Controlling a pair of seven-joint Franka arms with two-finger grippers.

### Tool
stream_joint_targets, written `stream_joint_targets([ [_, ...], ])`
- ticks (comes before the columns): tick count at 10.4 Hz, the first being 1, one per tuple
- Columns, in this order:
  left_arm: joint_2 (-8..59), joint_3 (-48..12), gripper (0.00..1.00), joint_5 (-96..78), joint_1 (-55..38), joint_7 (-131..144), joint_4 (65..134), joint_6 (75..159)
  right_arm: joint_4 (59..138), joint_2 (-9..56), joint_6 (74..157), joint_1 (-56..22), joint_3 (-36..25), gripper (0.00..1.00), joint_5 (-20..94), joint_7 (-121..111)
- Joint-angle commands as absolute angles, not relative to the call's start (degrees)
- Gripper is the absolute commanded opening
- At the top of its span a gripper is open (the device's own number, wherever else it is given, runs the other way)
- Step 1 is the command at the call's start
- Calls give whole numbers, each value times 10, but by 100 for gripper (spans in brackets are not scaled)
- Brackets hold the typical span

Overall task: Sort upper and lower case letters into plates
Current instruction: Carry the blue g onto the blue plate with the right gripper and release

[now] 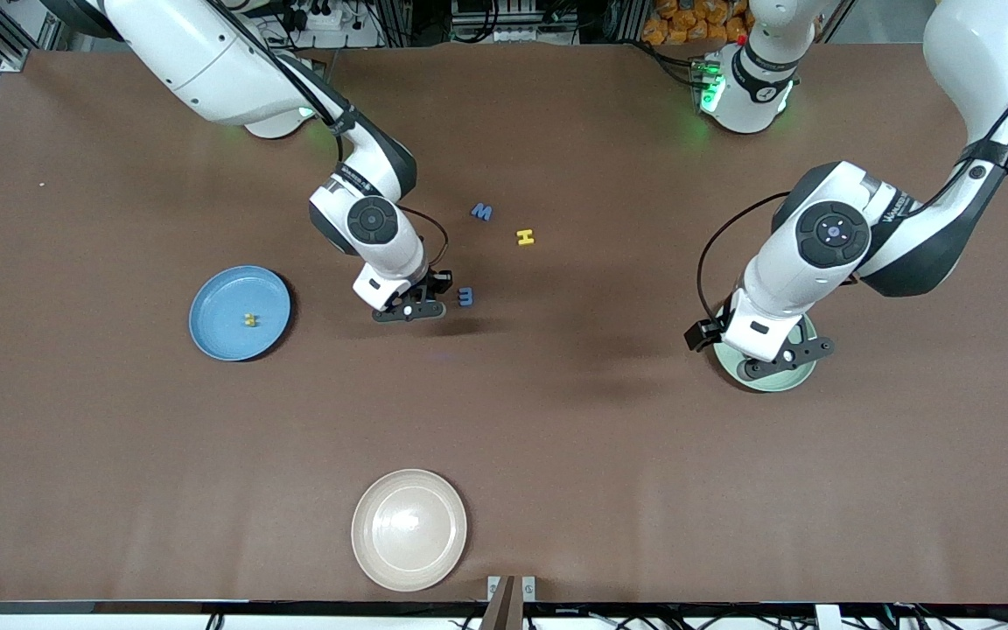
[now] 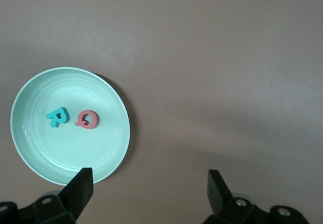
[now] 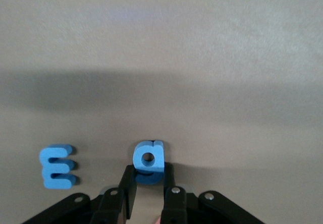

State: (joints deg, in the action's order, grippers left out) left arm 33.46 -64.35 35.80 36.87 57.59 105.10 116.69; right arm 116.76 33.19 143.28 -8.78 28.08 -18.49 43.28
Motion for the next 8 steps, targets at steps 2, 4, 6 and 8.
stream_joint_targets([
  [2,325,-651,100,348,368,590,1049,1155,1111,281,1278,-44,315,0,-188,395],
  [4,325,-651,100,348,367,590,1049,1155,1119,241,1255,22,310,0,-122,307],
  [6,325,-651,100,347,360,590,1049,1155,1121,227,1212,63,286,0,-120,268],
  [8,325,-651,100,348,357,596,1049,1155,1156,208,1207,69,215,0,-119,183],
])
